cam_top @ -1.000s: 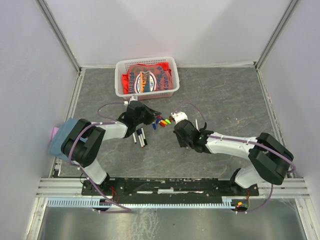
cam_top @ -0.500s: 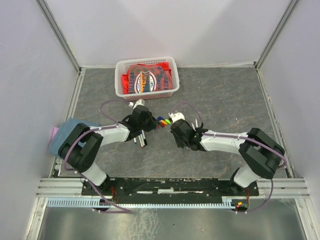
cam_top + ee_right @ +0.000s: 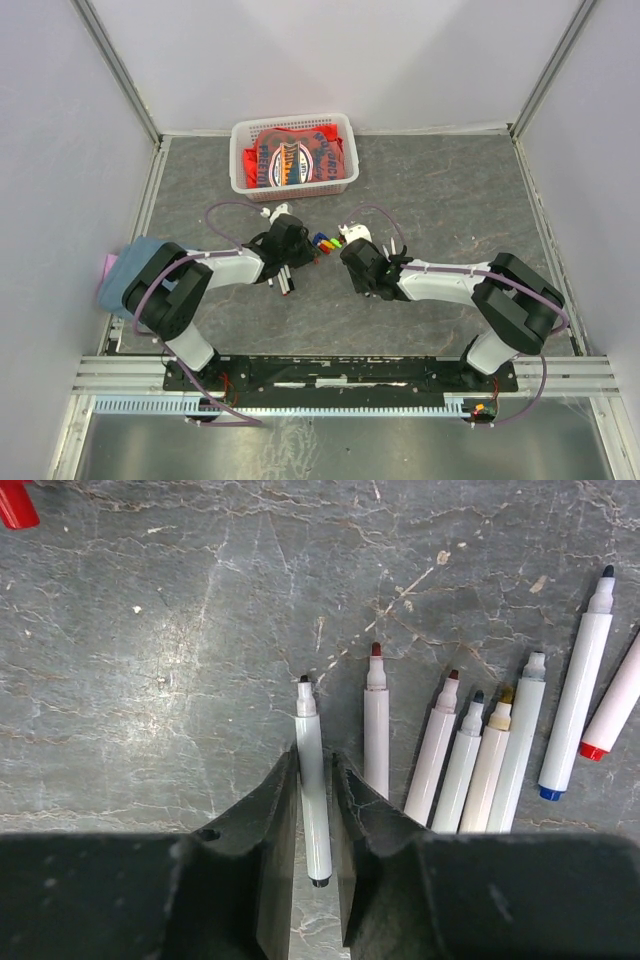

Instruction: Open the pen caps

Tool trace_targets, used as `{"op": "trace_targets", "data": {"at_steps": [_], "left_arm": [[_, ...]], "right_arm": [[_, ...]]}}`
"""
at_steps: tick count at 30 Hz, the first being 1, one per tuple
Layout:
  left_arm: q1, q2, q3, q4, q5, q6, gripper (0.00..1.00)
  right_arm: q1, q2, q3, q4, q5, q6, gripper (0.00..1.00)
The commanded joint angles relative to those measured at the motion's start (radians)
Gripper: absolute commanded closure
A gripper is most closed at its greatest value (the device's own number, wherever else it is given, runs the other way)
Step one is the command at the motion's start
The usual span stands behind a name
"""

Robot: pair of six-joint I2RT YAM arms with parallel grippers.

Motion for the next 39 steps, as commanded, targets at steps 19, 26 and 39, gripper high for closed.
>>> {"op": "trace_targets", "data": {"at_steps": [19, 26, 39], "left_arm": [[-0.016, -0.086, 0.051, -0.01, -0.056, 0.051, 0.68], [-0.016, -0.311, -0.018, -0.064, -0.196, 0.096, 0.64], [-0.006, -0.621, -0.218, -0.129, -0.403, 0.054, 0.61]], "right_arm": [[-0.004, -0.129, 0.041, -0.005, -0.005, -0.025, 0.68], [0.019, -0.13, 0.116, 0.0, -0.075, -0.027, 0.62], [0.101, 0.129, 0.366, 0.012, -0.148, 0.009, 0.58]]}}
